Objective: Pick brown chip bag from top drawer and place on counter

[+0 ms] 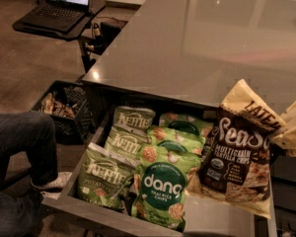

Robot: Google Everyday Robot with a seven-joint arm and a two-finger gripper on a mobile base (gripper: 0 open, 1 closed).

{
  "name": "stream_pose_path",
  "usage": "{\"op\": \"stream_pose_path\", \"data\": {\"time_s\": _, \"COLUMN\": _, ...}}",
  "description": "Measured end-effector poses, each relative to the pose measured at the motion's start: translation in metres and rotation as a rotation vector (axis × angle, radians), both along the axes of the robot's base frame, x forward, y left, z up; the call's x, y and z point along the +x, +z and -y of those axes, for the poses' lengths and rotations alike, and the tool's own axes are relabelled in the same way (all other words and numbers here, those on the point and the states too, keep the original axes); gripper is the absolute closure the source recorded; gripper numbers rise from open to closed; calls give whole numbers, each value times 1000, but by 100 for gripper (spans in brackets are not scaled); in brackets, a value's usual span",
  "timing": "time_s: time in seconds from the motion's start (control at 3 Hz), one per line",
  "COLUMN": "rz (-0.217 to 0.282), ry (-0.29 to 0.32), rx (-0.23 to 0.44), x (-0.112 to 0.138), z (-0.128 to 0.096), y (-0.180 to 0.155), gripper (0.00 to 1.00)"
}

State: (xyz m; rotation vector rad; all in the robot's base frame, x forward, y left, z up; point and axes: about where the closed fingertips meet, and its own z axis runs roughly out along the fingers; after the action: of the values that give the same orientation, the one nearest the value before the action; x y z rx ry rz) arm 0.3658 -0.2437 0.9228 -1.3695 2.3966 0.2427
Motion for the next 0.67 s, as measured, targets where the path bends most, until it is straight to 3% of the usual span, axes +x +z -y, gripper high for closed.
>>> {"op": "stream_pose_path", "data": {"time_s": 0.67, "rz": 7, "ry": 86, "rx": 7, "x": -17, "z": -27, "y": 21, "gripper": 100}}
